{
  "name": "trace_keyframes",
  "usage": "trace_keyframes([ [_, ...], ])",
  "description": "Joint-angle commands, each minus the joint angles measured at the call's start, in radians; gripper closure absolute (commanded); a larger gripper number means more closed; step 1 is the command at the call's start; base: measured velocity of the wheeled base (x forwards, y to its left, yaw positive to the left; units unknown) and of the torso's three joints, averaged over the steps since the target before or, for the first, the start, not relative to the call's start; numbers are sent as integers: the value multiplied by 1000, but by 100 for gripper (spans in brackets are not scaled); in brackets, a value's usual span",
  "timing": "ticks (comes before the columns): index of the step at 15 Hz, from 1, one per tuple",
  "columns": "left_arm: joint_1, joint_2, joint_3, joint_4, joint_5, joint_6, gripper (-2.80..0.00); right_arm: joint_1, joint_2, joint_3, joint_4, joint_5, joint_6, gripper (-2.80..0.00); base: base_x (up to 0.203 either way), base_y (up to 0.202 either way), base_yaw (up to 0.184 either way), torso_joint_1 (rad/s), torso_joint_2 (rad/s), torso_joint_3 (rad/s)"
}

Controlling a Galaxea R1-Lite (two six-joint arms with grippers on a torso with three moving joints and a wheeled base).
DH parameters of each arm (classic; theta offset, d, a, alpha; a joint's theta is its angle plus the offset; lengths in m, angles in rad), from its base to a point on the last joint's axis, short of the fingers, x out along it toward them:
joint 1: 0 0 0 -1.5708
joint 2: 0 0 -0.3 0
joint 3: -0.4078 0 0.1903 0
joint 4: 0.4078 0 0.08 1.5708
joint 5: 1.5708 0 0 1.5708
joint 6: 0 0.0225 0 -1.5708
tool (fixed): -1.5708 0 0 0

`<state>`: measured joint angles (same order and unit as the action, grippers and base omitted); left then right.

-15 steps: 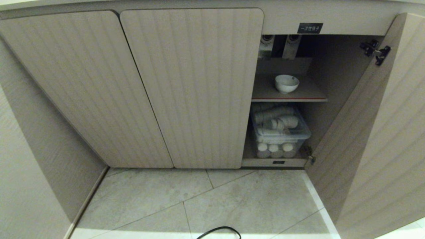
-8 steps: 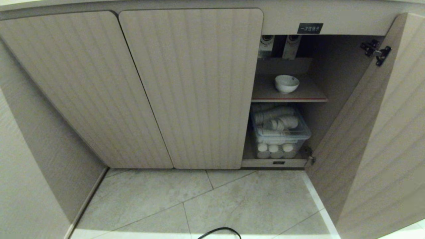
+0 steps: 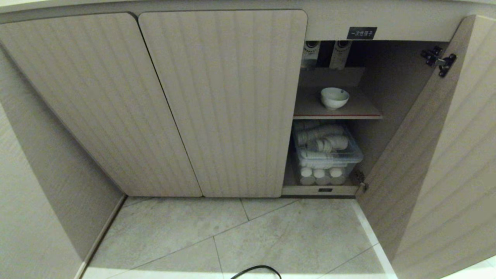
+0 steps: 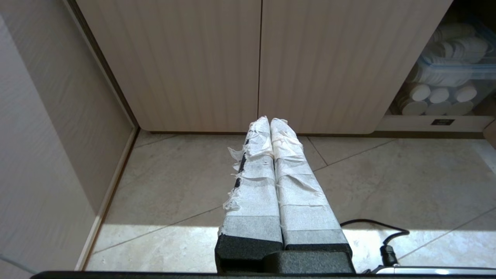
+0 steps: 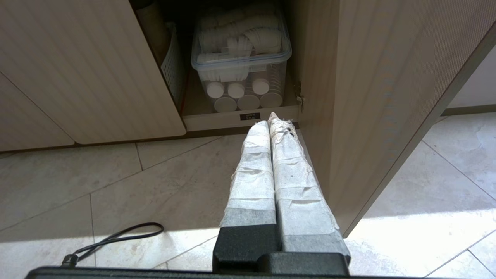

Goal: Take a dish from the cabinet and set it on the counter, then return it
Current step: Take the bowl from the cabinet

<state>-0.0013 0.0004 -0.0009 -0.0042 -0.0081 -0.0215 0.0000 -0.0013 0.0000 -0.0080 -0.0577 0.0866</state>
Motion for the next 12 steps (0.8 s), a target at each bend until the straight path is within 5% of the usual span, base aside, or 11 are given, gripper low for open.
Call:
trace_keyframes([
  [1, 1, 0, 1, 0, 0, -1, 0, 0, 1, 0, -1, -1, 1, 0, 0, 0, 0, 0, 0, 0],
  [12, 0, 0, -1, 0, 0, -2, 0, 0, 1, 0, 0, -1, 1, 0, 26, 0, 0, 1, 1, 1],
])
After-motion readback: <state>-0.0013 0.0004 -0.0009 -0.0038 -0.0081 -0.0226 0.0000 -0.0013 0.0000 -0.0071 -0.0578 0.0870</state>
